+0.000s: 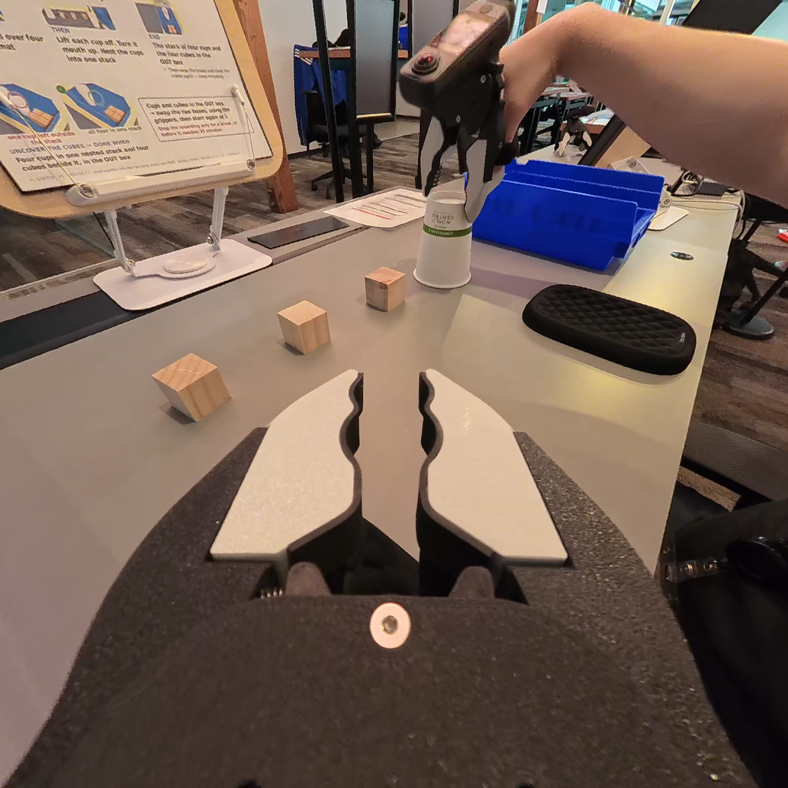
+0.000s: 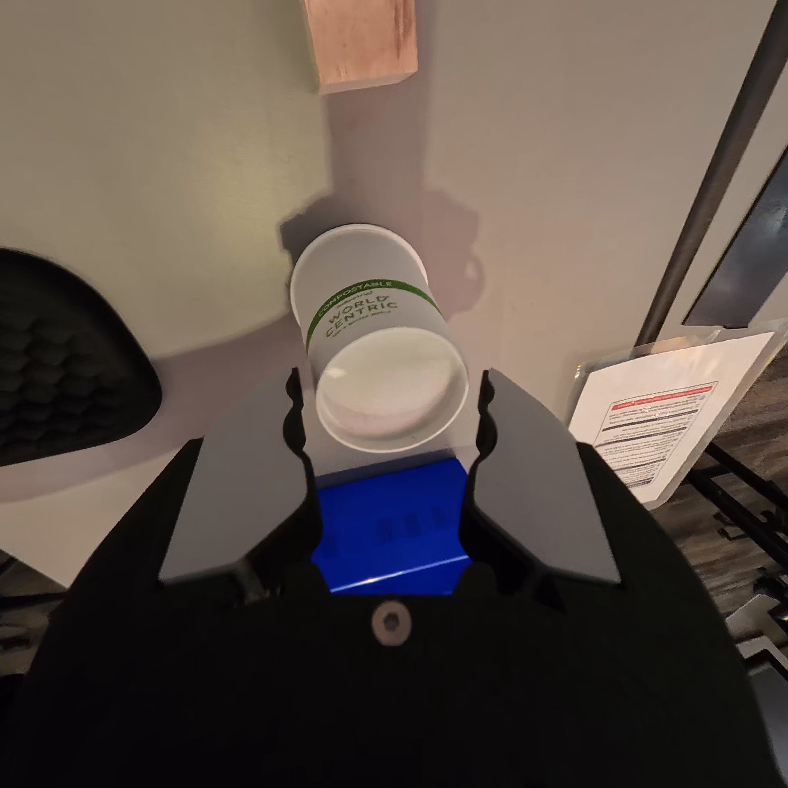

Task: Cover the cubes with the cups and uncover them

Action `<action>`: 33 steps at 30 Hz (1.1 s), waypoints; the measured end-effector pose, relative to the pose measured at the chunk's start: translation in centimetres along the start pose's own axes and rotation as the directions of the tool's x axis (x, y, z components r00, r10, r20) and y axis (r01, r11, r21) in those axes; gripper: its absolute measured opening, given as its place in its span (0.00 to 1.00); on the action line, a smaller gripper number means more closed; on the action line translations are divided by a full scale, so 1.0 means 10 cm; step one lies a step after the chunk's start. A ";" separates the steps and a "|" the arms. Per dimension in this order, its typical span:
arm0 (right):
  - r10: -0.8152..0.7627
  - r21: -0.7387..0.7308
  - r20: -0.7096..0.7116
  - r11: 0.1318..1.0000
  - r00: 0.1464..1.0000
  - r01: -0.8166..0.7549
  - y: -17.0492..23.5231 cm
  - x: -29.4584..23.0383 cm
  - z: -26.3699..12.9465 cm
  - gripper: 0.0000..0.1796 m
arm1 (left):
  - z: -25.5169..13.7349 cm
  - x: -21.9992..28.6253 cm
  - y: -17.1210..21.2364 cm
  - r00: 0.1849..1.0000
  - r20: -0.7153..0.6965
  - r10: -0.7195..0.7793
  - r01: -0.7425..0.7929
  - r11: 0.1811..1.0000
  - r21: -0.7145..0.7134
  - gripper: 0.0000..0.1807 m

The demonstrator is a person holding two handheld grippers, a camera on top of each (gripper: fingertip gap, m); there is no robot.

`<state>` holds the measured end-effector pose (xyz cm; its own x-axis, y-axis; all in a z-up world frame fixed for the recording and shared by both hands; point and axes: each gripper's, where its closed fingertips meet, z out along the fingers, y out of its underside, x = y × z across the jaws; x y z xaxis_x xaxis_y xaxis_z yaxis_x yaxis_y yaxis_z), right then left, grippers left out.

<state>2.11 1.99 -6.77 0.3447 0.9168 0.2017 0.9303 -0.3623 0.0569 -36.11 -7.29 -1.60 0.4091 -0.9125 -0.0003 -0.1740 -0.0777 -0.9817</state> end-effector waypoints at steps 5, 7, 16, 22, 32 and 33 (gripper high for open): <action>-0.006 0.010 -0.084 1.000 0.996 0.007 0.03 0.02 -0.30 0.47 | -0.12 -0.07 -0.02 1.000 0.026 -0.002 0.001 1.000 0.011 0.13; -0.004 0.083 -0.128 0.996 0.992 0.014 -0.06 0.01 -0.52 0.47 | -0.20 -0.18 0.00 0.997 0.074 0.016 -0.015 1.000 -0.010 0.14; 0.079 0.815 -0.289 0.544 0.954 0.202 -1.03 -0.54 -2.06 0.45 | -0.77 -1.48 -0.02 0.841 0.388 0.377 -0.183 0.873 -0.452 0.13; 0.028 0.895 -0.314 0.343 0.949 0.286 -1.39 -0.96 -2.02 0.44 | -0.99 -2.40 -0.15 0.758 0.377 0.533 -0.130 0.689 -0.713 0.13; -0.046 0.811 -0.179 0.559 0.983 0.174 -1.49 -0.85 -1.29 0.40 | -0.96 -3.25 0.06 0.766 0.306 0.566 -0.072 0.548 -0.833 0.05; -0.044 0.815 -0.172 0.555 0.984 0.167 -1.48 -0.85 -1.29 0.40 | -0.94 -3.26 0.10 0.780 0.301 0.548 -0.063 0.547 -0.835 0.06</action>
<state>-16.23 -2.55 3.30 0.2768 0.8893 0.3640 0.6760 0.0890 -0.7315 -58.06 18.64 -0.73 0.4933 -0.6337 -0.5959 -0.8685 -0.3205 -0.3782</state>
